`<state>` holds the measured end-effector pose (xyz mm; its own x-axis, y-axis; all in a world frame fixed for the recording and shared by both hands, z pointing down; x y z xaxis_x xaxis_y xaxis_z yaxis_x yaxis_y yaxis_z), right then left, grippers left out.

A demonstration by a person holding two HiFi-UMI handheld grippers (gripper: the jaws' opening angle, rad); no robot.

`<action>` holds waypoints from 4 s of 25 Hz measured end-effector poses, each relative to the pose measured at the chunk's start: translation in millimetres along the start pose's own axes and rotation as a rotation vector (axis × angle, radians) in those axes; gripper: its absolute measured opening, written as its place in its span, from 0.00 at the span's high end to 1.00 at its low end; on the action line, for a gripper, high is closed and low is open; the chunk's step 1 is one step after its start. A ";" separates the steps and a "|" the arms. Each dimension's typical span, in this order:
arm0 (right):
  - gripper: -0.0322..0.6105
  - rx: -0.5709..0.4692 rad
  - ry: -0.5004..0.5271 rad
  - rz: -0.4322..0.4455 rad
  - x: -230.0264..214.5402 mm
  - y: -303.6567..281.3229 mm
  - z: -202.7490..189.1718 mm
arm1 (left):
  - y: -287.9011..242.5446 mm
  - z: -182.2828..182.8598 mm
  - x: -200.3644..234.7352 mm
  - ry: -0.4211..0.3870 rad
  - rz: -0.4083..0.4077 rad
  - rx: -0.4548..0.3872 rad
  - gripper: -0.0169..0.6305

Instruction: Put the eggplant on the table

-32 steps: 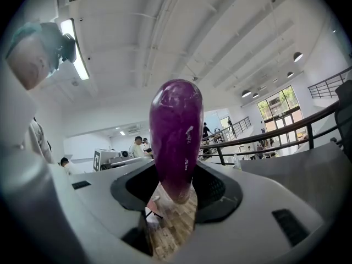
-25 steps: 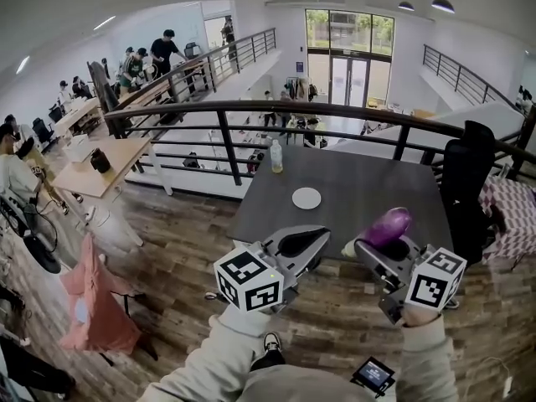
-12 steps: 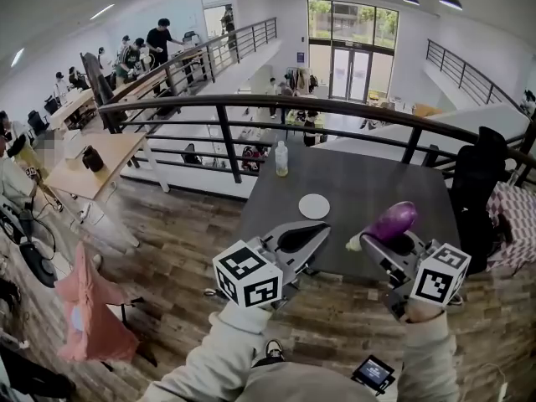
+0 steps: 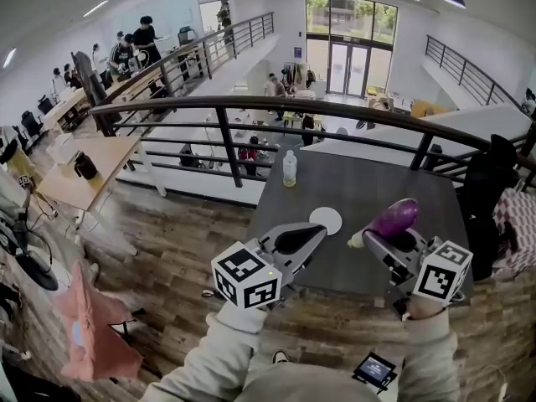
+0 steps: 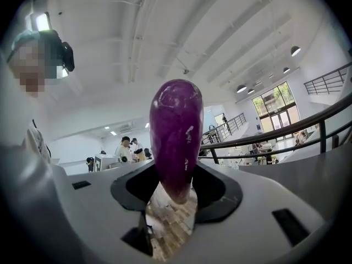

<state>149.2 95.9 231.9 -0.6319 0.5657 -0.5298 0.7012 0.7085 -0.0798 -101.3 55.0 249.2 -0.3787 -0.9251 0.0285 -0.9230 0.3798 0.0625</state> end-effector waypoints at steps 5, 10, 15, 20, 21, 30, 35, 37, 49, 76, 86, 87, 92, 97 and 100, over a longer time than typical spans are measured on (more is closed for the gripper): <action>0.64 -0.010 0.002 -0.023 -13.4 -26.0 5.1 | -2.6 -10.0 32.1 -0.003 -0.022 0.016 0.96; 0.64 -0.008 -0.023 -0.056 -22.1 -34.6 0.7 | -2.8 -24.0 44.6 0.024 -0.050 0.032 0.97; 0.64 0.004 -0.013 -0.076 -24.9 -40.8 3.8 | -4.0 -29.6 57.6 0.039 -0.061 0.032 0.97; 0.64 0.002 -0.021 -0.081 -36.7 -44.7 12.0 | -17.8 -32.1 62.7 0.040 -0.079 0.040 0.97; 0.64 0.002 -0.018 -0.077 -38.6 -47.6 13.5 | -20.0 -32.2 65.2 0.036 -0.080 0.040 0.96; 0.64 0.005 -0.027 -0.057 -83.7 -72.7 31.5 | -53.5 -35.5 104.2 0.021 -0.066 0.047 0.96; 0.64 0.000 -0.036 -0.046 -116.8 -80.7 58.0 | -87.4 -34.1 126.7 0.026 -0.056 0.055 0.97; 0.64 -0.004 -0.034 -0.042 -128.3 -82.9 75.8 | -102.6 -25.1 136.4 0.021 -0.051 0.050 0.96; 0.64 0.024 -0.050 -0.012 -217.6 -114.1 111.6 | -178.5 -41.7 192.9 0.029 -0.030 0.052 0.97; 0.64 0.031 -0.128 -0.048 -274.3 -131.2 137.3 | -239.4 -45.1 245.0 0.059 -0.106 0.118 0.96; 0.64 0.061 -0.150 -0.071 -274.3 -139.2 121.8 | -230.9 -64.5 248.7 0.094 -0.135 0.144 0.96; 0.64 0.067 -0.151 -0.072 -276.2 -140.1 120.0 | -230.7 -68.6 249.7 0.102 -0.134 0.147 0.96; 0.64 0.093 -0.168 -0.070 -283.5 -146.7 110.7 | -225.9 -83.9 251.6 0.139 -0.119 0.168 0.96; 0.64 0.125 -0.185 -0.071 -287.4 -154.9 99.9 | -221.9 -97.6 251.6 0.174 -0.107 0.173 0.96; 0.64 0.144 -0.199 -0.071 -292.0 -158.2 91.8 | -220.5 -107.3 250.2 0.195 -0.099 0.180 0.96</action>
<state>253.2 -220.1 321.7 -0.6142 0.4125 -0.6728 0.7059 0.6683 -0.2346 14.8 -259.9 349.6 -0.2820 -0.9329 0.2238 -0.9587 0.2650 -0.1035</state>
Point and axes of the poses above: the fingertips, and each gripper's own axes: y backward along the fingers, x to its left, z out of its top, the point moved 10 cm from there along y, backward along the fingers, and after that the axes turned 9 degrees about -y, right-handed, at the moved point
